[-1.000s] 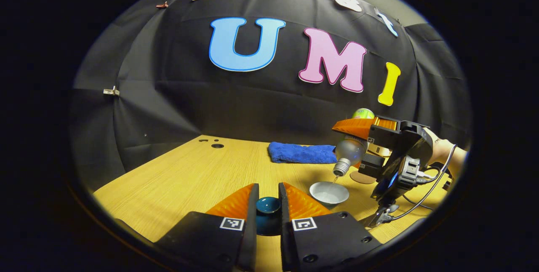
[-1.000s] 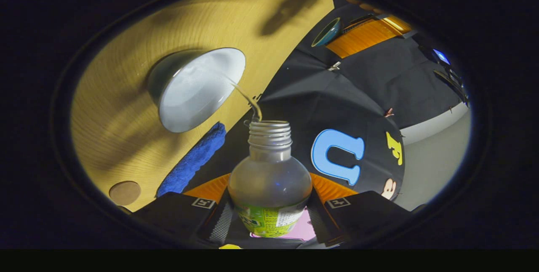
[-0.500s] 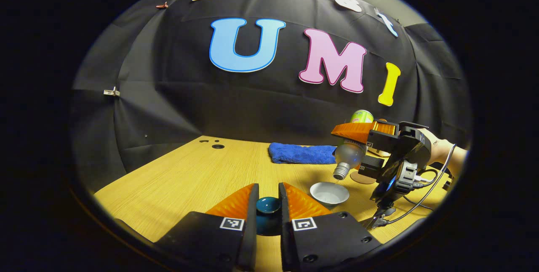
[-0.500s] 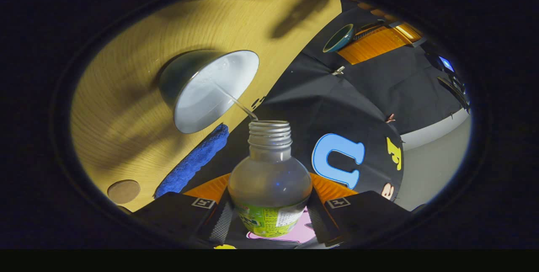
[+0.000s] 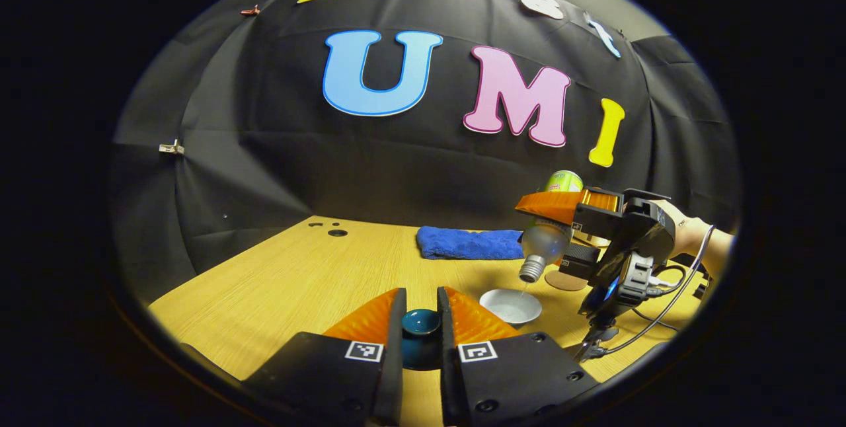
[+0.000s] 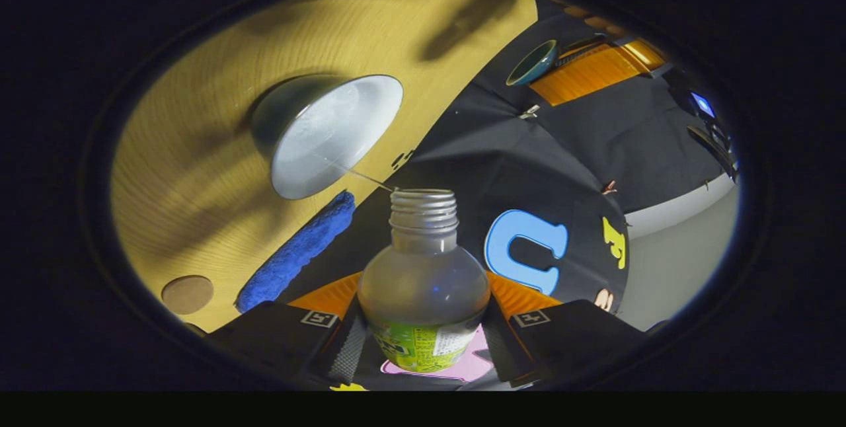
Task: Open the teacup lid with one hand, grasp the water bottle and pour water into the teacup with the other hand; after pouring, place the water bottle on the coaster and then close the teacup lid.
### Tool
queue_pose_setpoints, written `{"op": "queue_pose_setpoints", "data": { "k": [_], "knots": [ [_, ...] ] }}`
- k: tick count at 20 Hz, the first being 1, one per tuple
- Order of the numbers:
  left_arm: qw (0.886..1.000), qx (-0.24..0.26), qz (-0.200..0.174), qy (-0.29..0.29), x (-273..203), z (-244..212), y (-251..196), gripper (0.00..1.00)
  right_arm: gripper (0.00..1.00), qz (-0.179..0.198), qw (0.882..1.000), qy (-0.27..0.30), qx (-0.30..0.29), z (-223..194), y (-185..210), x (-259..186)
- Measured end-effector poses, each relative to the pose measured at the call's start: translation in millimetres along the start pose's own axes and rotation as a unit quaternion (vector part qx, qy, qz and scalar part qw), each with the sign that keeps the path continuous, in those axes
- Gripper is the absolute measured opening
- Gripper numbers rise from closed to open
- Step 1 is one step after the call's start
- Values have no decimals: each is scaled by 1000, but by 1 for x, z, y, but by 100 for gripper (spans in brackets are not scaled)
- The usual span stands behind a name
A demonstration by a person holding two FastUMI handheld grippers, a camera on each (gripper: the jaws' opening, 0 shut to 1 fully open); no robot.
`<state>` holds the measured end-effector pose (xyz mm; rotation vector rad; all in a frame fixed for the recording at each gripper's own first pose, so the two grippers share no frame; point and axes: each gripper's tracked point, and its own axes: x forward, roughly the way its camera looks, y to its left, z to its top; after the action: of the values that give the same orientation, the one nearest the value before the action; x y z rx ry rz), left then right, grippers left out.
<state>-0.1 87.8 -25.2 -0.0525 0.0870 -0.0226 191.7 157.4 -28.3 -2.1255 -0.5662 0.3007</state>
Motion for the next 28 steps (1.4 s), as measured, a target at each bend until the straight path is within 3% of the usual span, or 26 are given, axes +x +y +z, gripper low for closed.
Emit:
{"op": "queue_pose_setpoints", "data": {
  "k": [10,14,18,20,25,28],
  "knots": [
    [1000,11,0,-12,-6,13,-8,27,80,-10,999,22,27,-16,-17,-7],
    [1000,8,1,-25,-10,23,-14,27,80,0,991,50,125,-34,-7,-14],
    [999,10,1,-30,-14,27,-20,27,81,-5,964,81,252,-46,4,-32],
    [999,12,-1,-33,-16,30,-25,27,80,0,930,103,352,-54,15,-41],
    [999,9,-9,-32,-17,32,-38,27,80,-2,822,139,552,-58,21,-58],
    [999,4,-17,-30,-18,32,-49,27,81,-6,728,137,672,-60,18,-64]
  ]
}}
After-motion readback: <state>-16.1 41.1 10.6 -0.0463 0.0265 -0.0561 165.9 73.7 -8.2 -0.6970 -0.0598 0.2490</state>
